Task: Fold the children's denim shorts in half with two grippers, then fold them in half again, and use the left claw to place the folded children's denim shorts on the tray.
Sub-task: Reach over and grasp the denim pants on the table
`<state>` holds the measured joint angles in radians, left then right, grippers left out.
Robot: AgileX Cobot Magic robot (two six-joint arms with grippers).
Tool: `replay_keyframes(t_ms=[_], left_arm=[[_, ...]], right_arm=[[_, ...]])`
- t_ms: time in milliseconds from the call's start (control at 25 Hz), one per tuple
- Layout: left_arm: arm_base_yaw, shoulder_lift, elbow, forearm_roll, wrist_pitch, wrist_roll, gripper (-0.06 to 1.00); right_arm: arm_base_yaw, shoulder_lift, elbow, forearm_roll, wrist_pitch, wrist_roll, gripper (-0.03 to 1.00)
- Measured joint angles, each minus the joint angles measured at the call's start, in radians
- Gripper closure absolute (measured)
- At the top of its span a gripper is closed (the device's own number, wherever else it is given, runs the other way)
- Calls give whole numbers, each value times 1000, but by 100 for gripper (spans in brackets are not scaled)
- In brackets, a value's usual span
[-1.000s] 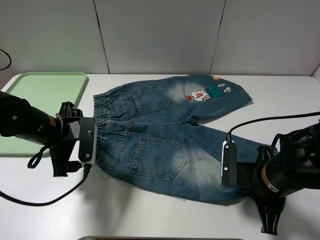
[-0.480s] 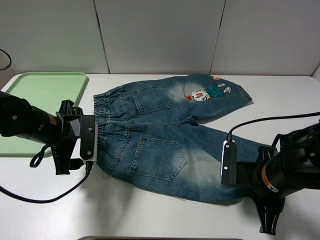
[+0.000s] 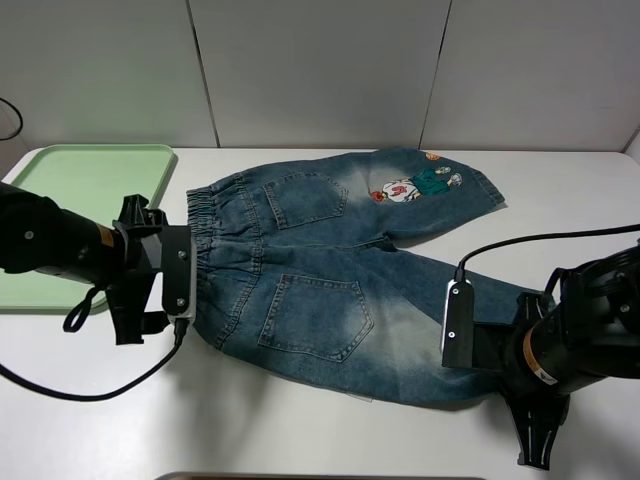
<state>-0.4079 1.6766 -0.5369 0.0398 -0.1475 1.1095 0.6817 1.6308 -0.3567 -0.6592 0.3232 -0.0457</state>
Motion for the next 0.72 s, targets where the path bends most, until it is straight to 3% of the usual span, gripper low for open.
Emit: replay_keyframes(t_ms=[320, 720], left_arm=[[-11, 71, 0, 0, -25, -50, 5], [-59, 131, -6, 0, -130, -63, 9]], right_arm=[[0, 0, 0, 2, 0, 0, 99], [0, 0, 0, 2, -1, 0, 99]])
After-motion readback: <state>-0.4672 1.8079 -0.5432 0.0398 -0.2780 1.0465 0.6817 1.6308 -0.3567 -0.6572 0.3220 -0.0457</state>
